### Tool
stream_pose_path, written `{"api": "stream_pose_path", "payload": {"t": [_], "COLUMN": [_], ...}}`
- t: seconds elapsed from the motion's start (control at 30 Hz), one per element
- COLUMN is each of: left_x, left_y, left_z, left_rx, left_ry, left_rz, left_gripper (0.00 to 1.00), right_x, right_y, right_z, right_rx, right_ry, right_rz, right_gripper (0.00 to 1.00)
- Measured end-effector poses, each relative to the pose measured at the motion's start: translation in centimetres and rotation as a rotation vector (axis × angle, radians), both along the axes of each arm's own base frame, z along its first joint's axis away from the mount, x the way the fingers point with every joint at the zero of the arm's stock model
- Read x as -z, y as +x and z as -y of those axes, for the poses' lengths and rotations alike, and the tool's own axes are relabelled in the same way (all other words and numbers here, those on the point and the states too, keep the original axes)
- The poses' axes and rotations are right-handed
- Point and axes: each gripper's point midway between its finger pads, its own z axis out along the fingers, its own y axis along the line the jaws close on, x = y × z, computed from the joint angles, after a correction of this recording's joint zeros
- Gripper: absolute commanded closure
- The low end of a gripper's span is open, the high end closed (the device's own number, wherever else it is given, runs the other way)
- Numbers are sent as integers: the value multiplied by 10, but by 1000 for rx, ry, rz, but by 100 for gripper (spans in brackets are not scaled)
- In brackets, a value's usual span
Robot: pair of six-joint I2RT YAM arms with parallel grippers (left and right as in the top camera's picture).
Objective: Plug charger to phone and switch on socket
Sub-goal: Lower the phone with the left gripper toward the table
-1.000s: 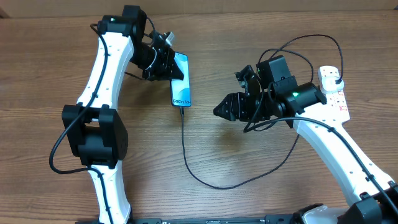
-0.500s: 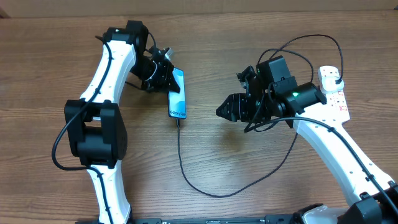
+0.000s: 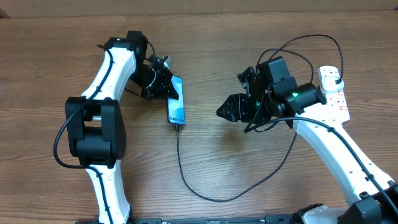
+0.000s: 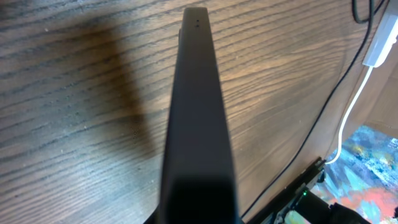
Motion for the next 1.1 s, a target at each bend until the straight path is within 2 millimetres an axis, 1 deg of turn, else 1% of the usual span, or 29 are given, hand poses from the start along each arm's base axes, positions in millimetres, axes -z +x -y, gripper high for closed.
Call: {"api": "stream_pose_path", "payload": {"t": [0.1, 0.23, 0.33, 0.63, 0.9, 1.1], "left_x": [9, 27, 35, 37, 47, 49], "left_y": [-2, -11, -14, -14, -25, -27], "left_z": [0, -1, -1, 0, 0, 0], "left_rx": [-1, -17, -31, -44, -67, -76], "left_ry": [0, 5, 4, -2, 2, 4], "left_rz": [-1, -37, -49, -54, -109, -118], "left_gripper": [96, 96, 96, 96, 96, 96], "right_x": [3, 3, 3, 3, 3, 4], "right_y": [-1, 0, 0, 0, 0, 0], "right_z": [1, 2, 2, 2, 2, 2], "right_rx": [2, 4, 5, 5, 5, 6], "right_ry": [-6, -10, -11, -11, -11, -13], "right_rz": [-7, 0, 0, 0, 1, 1], "right_gripper": [43, 43, 43, 42, 42, 42]}}
